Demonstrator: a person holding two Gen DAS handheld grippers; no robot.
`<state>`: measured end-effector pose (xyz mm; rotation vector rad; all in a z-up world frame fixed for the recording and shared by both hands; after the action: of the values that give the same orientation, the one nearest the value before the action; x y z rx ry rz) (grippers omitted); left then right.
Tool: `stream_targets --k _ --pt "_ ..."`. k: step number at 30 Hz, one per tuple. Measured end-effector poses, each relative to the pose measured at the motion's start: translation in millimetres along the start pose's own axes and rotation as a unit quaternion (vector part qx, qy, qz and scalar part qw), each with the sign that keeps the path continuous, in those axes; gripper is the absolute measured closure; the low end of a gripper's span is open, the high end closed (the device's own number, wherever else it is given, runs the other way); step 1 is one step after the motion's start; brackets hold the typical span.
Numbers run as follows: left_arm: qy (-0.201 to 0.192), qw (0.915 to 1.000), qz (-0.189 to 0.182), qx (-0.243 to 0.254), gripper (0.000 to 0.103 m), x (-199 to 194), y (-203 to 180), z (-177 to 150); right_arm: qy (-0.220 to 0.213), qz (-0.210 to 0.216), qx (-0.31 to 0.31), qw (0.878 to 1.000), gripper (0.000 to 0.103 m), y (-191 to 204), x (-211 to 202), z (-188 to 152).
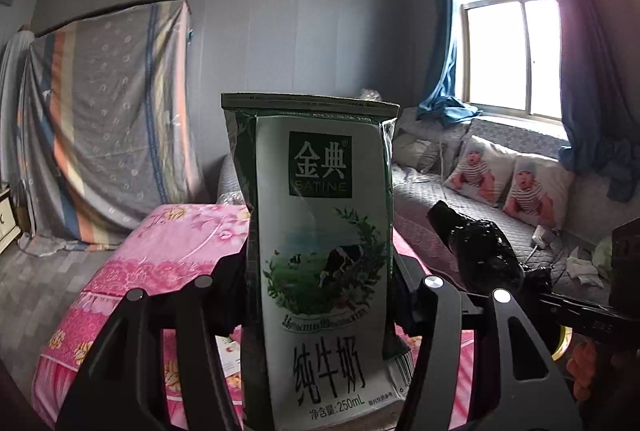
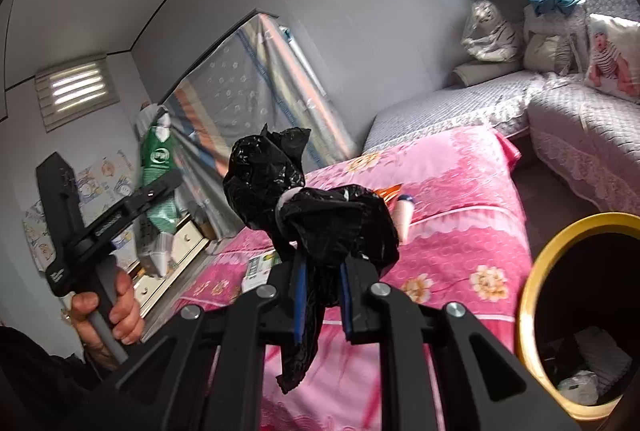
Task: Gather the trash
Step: 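Carry the milk carton and black bag over the yellow-rimmed bin with both tools, then open both tools to drop the black bag and milk carton into the bin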
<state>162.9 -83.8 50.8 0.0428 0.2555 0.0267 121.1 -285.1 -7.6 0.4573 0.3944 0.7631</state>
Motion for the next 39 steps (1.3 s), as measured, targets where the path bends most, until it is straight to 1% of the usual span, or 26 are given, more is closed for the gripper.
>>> stream_targets --k 6,12,15,17,20,22,24,27,28,30,32,35,36,39 --pt "-0.01 0.9994 -0.024 0.024 0.049 -8.5 -36.4 4.9 -0.034 -0.025 0.007 0.999 0.09 -23.0 -29.9 6.7" --pt "-0.022 0.9965 -0.057 0.056 0.049 -12.4 -86.4 9.5 -0.078 -0.083 0.024 0.993 0.09 -58.0 -76.6 12.9" --pt "-0.025 0.9941 -0.077 0.071 0.049 -12.2 -112.5 8.4 -0.1 -0.131 0.023 0.986 0.09 -74.2 -101.0 14.9" --pt "-0.024 0.9921 -0.093 0.08 0.049 -11.1 -132.1 6.5 -0.116 -0.165 0.022 0.979 0.09 -85.2 -119.8 15.1" --pt "-0.023 0.9889 -0.116 0.089 0.049 -8.1 -157.1 3.9 -0.129 -0.203 0.024 0.97 0.09 -99.0 -141.2 12.4" --pt "-0.019 0.9871 -0.129 0.094 0.049 -5.3 -170.5 1.0 -0.129 -0.243 0.019 0.961 0.09 -108.8 -153.0 9.7" --pt "-0.011 0.9843 -0.147 0.098 0.049 -1.7 -185.6 -3.5 -0.128 -0.273 0.019 0.953 0.09 -118.4 -161.8 5.4" --pt "-0.003 0.9805 -0.167 0.103 0.049 7.5 -206.2 -10.8 -0.124 -0.292 0.023 0.948 0.09 -130.4 -169.3 -2.7" --pt "0.002 0.979 -0.176 0.104 0.049 10.7 -213.3 -14.5 -0.122 -0.306 0.024 0.944 0.09 -135.9 -171.3 -5.6" --pt "0.015 0.974 -0.202 0.102 0.049 19.1 -228.9 -23.7 -0.115 -0.325 0.027 0.938 0.09 -145.5 -172.2 -9.5" --pt "0.026 0.9716 -0.21 0.107 0.049 29.2 -244.7 -33.9 -0.108 -0.337 0.037 0.935 0.09 -156.0 -171.6 -15.8" --pt "0.051 0.9679 -0.218 0.115 0.049 46.7 -271.7 -50.8 -0.098 -0.358 0.049 0.927 0.09 -168.6 -172.2 -25.1" --pt "0.065 0.9659 -0.222 0.115 0.049 54.6 -280.4 -58.6 -0.095 -0.364 0.056 0.925 0.09 -174.6 -172.5 -28.2" --pt "0.106 0.9591 -0.237 0.112 0.049 71.7 -298.5 -79.0 -0.087 -0.362 0.087 0.924 0.09 -187.8 -171.8 -38.1"
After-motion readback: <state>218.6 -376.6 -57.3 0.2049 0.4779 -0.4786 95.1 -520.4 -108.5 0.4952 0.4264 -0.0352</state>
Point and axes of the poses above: each gripper's, at about its wrist camera, not at the fingertips, and x roughly the way its jaws point, y to its left, z to its top, the point moved 9 cm from there along x, roughly the way its jaws point, and after that the axes turned 14 degrees about z, right-handed, at the moved point
